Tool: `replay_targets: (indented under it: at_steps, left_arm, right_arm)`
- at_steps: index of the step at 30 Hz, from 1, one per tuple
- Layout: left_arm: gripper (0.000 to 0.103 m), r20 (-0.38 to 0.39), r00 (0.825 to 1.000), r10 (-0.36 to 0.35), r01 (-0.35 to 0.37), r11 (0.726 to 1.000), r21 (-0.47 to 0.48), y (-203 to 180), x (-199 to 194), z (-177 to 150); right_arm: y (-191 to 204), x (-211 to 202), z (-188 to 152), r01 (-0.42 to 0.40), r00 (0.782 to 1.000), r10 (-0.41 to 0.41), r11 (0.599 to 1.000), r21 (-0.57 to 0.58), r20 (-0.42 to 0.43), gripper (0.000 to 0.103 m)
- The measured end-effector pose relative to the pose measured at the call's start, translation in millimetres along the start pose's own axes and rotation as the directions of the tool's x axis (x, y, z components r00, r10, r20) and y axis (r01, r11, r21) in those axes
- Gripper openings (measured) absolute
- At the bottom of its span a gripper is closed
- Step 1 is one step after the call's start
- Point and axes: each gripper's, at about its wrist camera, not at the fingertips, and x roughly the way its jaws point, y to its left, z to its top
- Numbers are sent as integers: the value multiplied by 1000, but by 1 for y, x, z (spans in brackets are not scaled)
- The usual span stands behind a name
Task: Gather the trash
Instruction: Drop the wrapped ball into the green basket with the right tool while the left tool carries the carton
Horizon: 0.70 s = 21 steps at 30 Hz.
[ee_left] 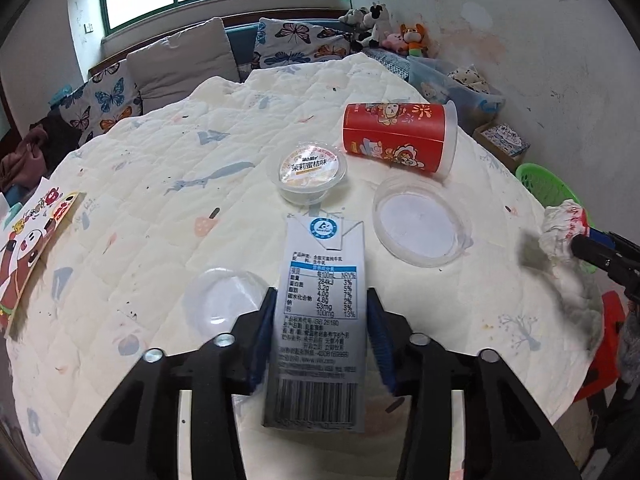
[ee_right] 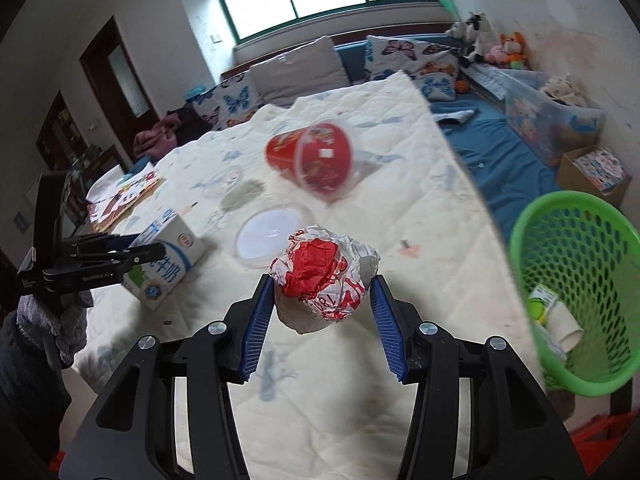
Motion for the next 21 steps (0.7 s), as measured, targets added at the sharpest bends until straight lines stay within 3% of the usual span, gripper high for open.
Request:
replay_targets:
  at_steps: [7,11,21]
  left_arm:
    - [40,51,998,-22,23,1000,-15,-9,-19,3]
    - [40,100,993,-64,64,998,7,-26,-40,12]
    - [40,136,971,-197,183,977,114,-100,-48,50]
  right_arm:
    - [-60,-34,-3,115,992,-119,990,86,41,50]
    - [-101,-53,-6,208,975,-216,968,141,46,50]
    - [-183,-76,-26,329,940,-342,910,252,10,52]
